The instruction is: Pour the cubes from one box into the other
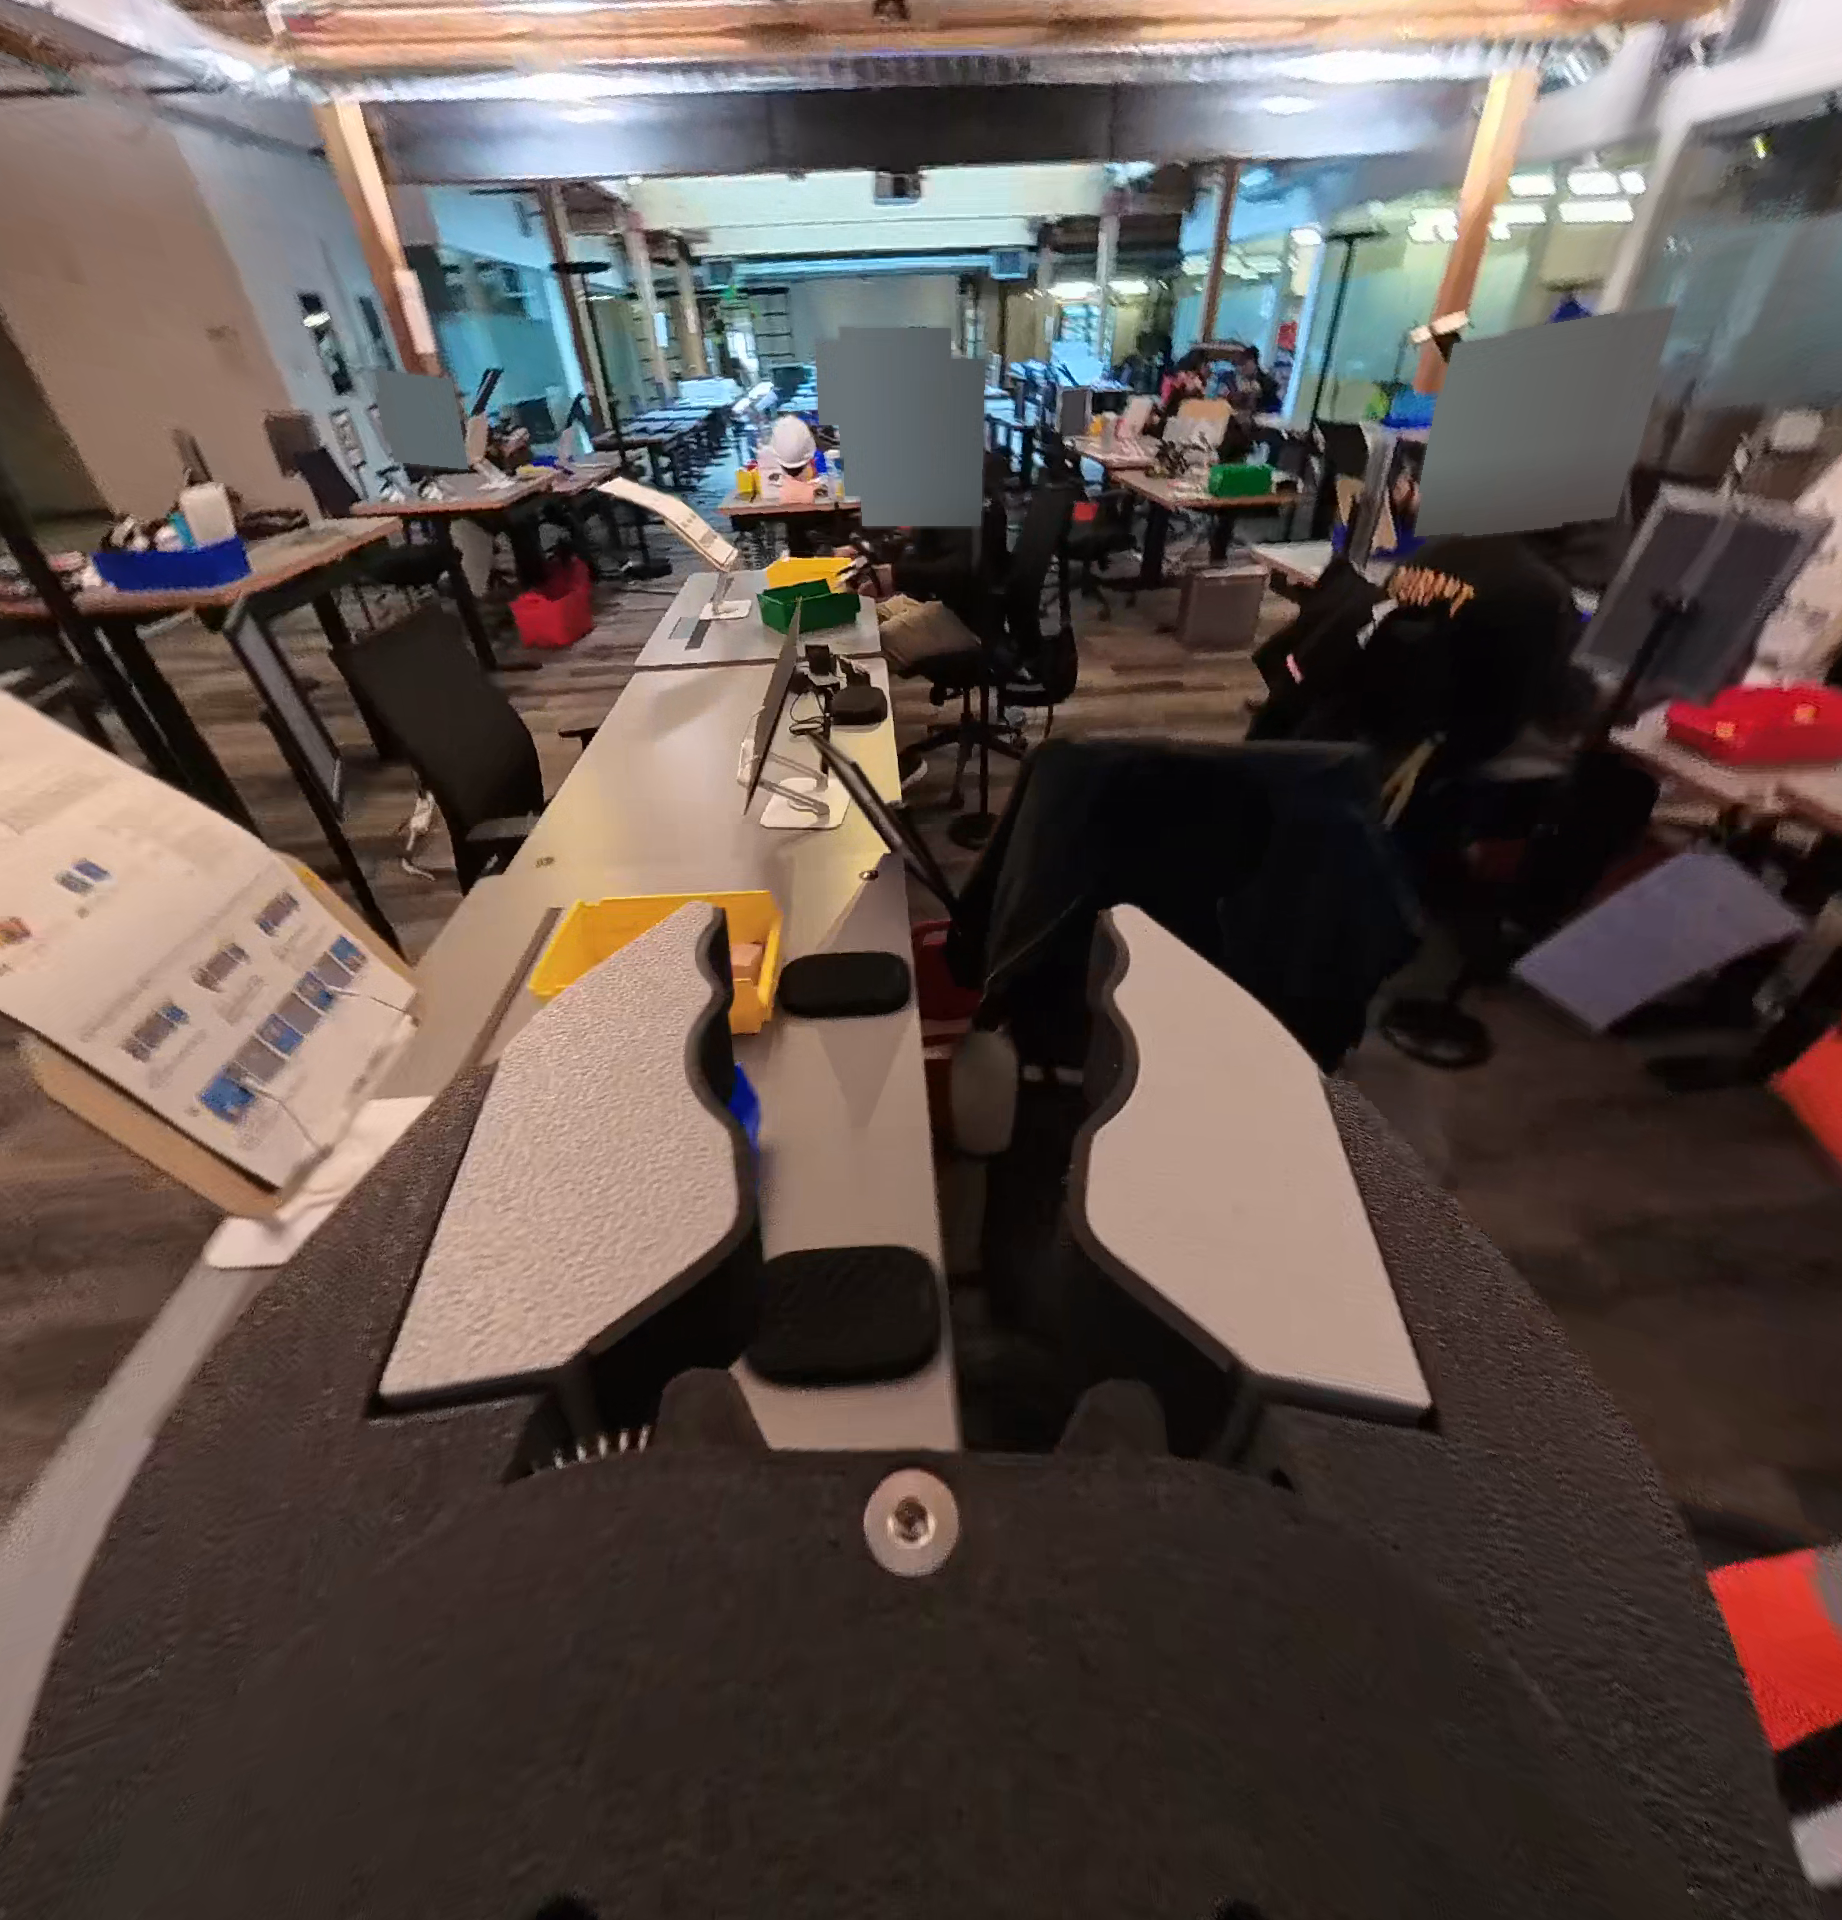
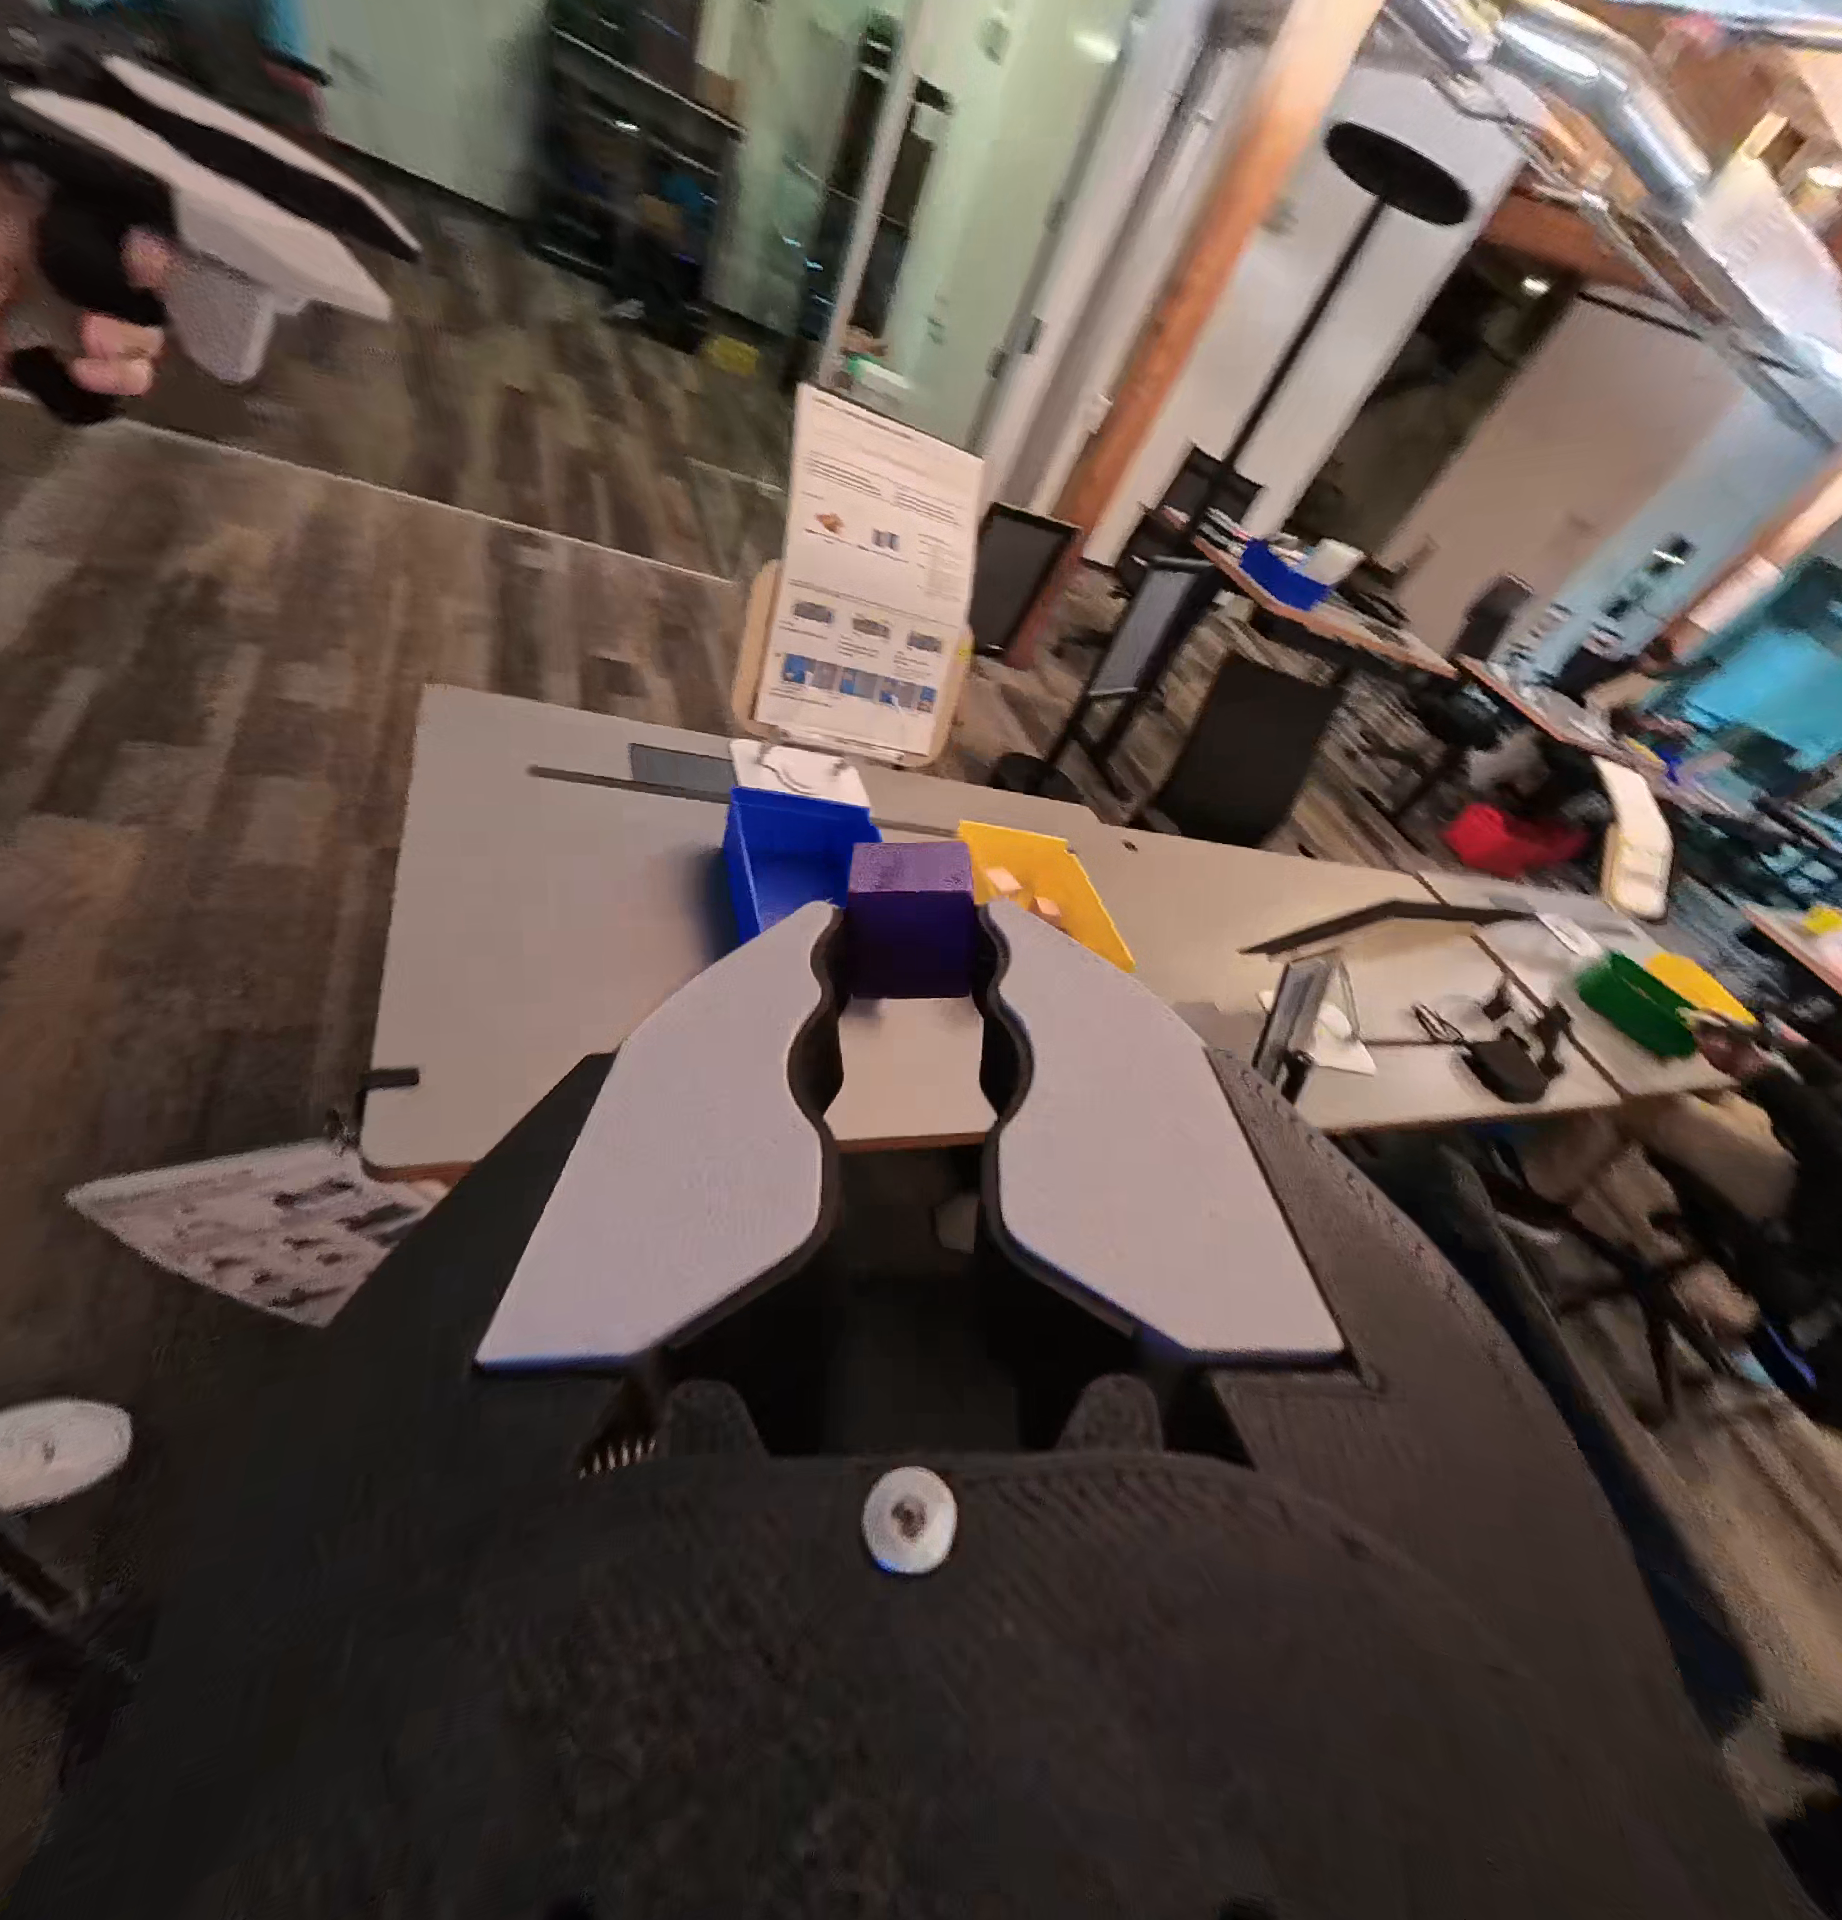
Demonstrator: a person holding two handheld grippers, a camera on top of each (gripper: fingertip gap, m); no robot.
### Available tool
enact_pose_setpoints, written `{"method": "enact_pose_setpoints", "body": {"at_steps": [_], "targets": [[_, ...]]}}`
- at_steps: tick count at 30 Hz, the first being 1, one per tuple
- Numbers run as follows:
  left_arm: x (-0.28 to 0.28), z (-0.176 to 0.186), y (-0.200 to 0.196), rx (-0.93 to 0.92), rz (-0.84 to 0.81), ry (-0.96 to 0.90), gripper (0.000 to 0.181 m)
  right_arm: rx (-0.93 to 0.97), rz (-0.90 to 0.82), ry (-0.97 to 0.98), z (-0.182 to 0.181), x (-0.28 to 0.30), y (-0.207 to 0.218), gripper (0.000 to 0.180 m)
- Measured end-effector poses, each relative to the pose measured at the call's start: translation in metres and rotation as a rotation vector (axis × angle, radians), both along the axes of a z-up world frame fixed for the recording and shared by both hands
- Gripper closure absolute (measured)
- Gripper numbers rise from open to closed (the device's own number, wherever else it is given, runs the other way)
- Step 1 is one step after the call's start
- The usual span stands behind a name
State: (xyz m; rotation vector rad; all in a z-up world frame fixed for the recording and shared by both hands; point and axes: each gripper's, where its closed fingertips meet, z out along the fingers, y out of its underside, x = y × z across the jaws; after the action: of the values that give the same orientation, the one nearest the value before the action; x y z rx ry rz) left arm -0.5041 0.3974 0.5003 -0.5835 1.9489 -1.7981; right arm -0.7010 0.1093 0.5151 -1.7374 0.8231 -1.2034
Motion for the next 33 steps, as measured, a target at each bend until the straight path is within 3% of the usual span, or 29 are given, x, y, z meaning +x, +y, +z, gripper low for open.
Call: {"method": "enact_pose_setpoints", "body": {"at_steps": [4,8,15,25,33], "targets": [[-0.019,0.014,-0.044,-0.085,0.083,0.073,0.116,0.085,0.148,0.065,-0.006,0.000,-0.056,0.156],[-0.020,0.019,-0.075,-0.035,0.165,0.092,0.115,0.089,0.211,0.143,-0.013,0.017,-0.108,0.156],[-0.008,0.017,-0.090,-0.029,0.281,0.113,0.115,0.092,0.316,0.181,-0.020,0.103,-0.142,0.156],[0.085,-0.022,-0.084,-0.008,0.445,0.102,0.116,-0.016,0.385,0.259,-0.056,0.343,-0.154,0.156],[0.145,-0.053,-0.087,0.059,0.563,0.173,0.116,-0.101,0.421,0.513,-0.154,0.549,-0.151,0.156]]}}
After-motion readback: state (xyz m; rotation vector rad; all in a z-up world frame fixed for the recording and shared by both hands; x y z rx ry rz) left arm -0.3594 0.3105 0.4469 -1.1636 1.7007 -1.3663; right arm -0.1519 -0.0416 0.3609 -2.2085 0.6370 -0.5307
